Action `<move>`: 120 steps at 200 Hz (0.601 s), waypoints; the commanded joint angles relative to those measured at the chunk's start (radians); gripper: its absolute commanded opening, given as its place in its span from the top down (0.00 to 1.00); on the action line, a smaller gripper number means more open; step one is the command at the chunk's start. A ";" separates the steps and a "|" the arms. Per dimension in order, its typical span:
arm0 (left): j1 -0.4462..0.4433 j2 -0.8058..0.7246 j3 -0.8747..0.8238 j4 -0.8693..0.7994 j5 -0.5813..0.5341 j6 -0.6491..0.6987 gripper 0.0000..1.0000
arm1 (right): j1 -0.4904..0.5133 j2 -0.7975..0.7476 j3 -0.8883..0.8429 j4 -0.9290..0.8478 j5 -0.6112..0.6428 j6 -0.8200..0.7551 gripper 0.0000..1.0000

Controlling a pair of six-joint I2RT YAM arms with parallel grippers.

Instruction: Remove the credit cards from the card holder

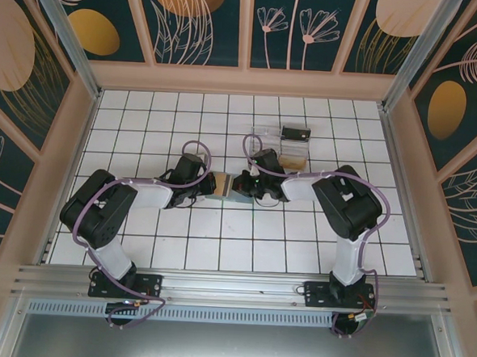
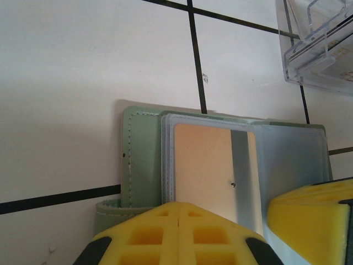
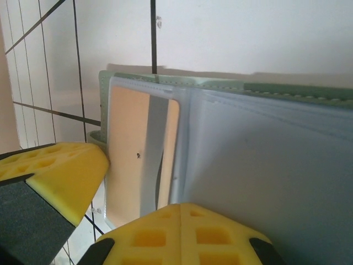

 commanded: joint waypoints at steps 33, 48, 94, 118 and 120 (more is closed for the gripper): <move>0.005 0.032 -0.005 -0.027 0.002 -0.003 1.00 | -0.008 -0.050 -0.025 0.032 -0.010 -0.003 0.97; 0.005 0.034 -0.005 -0.027 0.002 -0.003 1.00 | -0.005 -0.053 -0.015 0.038 -0.014 0.004 0.92; 0.005 0.037 -0.002 -0.027 0.009 -0.004 1.00 | 0.004 -0.037 0.034 0.010 -0.022 0.002 0.88; 0.005 0.037 -0.001 -0.028 0.010 -0.002 1.00 | 0.004 -0.022 0.033 0.018 -0.028 0.009 0.88; 0.005 0.037 0.000 -0.028 0.010 -0.003 1.00 | 0.005 -0.020 0.032 0.018 -0.029 0.010 0.88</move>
